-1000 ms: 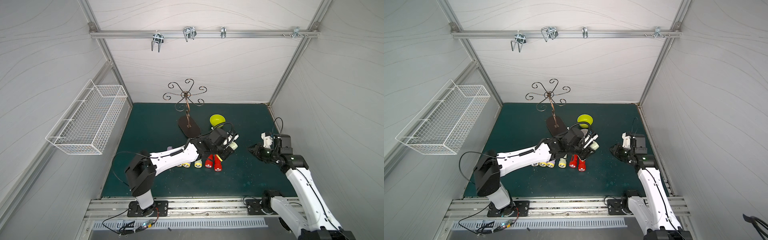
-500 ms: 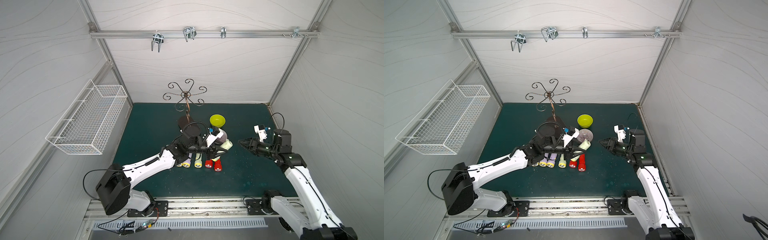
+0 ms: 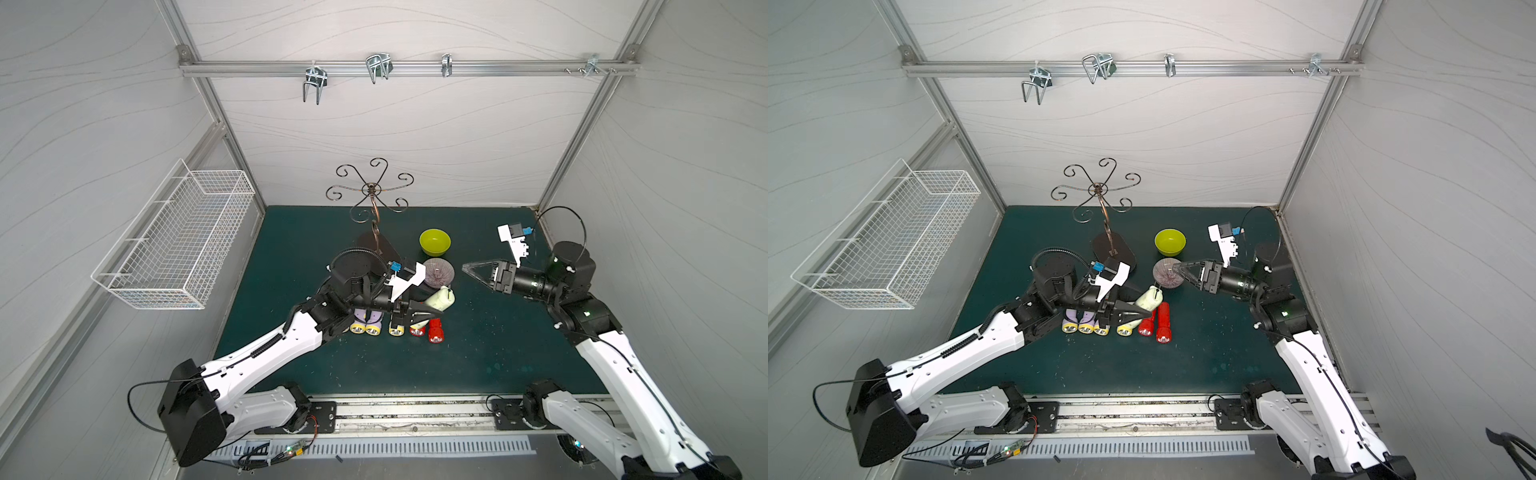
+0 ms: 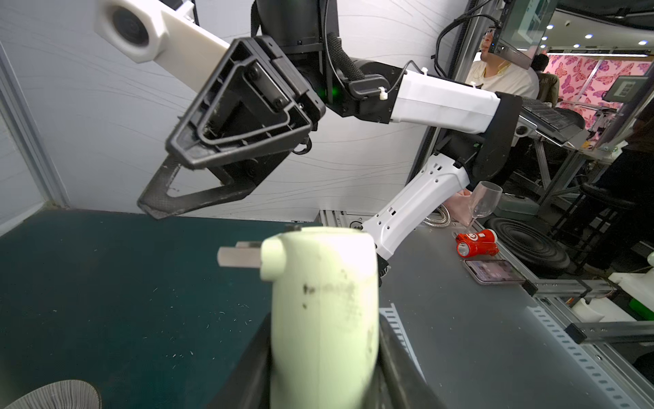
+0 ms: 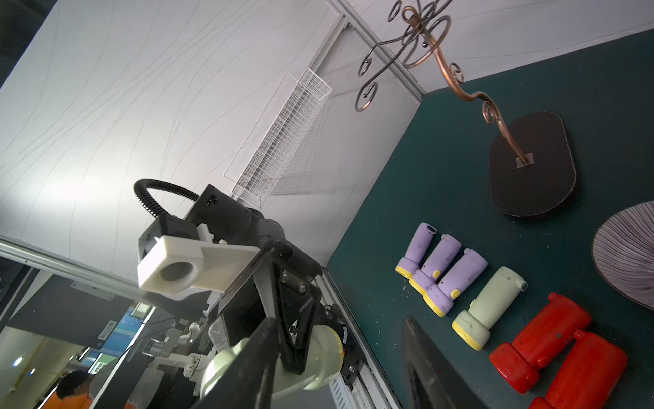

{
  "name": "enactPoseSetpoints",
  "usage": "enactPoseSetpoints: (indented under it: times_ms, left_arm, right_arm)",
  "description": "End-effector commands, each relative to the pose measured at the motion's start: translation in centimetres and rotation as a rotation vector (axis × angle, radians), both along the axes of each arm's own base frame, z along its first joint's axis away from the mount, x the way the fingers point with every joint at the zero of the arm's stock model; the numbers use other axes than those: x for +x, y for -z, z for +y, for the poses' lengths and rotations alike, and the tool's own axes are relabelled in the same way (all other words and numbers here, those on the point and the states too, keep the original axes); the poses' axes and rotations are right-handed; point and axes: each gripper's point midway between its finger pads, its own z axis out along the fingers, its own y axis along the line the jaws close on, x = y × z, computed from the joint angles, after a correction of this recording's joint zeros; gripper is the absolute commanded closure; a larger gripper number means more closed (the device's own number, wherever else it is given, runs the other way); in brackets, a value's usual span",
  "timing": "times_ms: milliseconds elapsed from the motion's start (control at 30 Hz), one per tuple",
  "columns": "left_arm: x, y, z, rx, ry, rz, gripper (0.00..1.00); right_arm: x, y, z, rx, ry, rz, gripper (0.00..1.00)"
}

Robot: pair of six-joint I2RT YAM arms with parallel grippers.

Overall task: Close the plug at the bottom of the flashlight
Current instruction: Pick up the flashlight from the center of the board, then close the plug of the flashlight.

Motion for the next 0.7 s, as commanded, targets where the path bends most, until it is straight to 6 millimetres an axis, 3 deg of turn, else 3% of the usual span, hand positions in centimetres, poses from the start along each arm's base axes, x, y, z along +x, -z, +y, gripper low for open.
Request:
enactPoseSetpoints:
  times_ms: [0,167,400,667]
  left_arm:
    - [-0.7,-1.2,0.8,-0.036,0.02,-0.098,1.0]
    - [-0.4,-1.0,0.8,-0.024,0.022,-0.085,1.0]
    - [1.5,-0.2,0.2,-0.002,0.044,-0.002,1.0]
    - [3.0,0.2,0.6,-0.002,0.026,0.017,1.0]
  right_arm:
    - [-1.5,-2.4,1.2,0.037,-0.096,-0.076,0.43]
    - [-3.4,-3.3,2.3,-0.022,-0.136,-0.177,0.49]
    - [-2.5,-2.1,1.5,-0.297,0.029,-0.428,0.56]
    - [-2.6,0.0,3.1,-0.418,-0.023,-0.536,0.47]
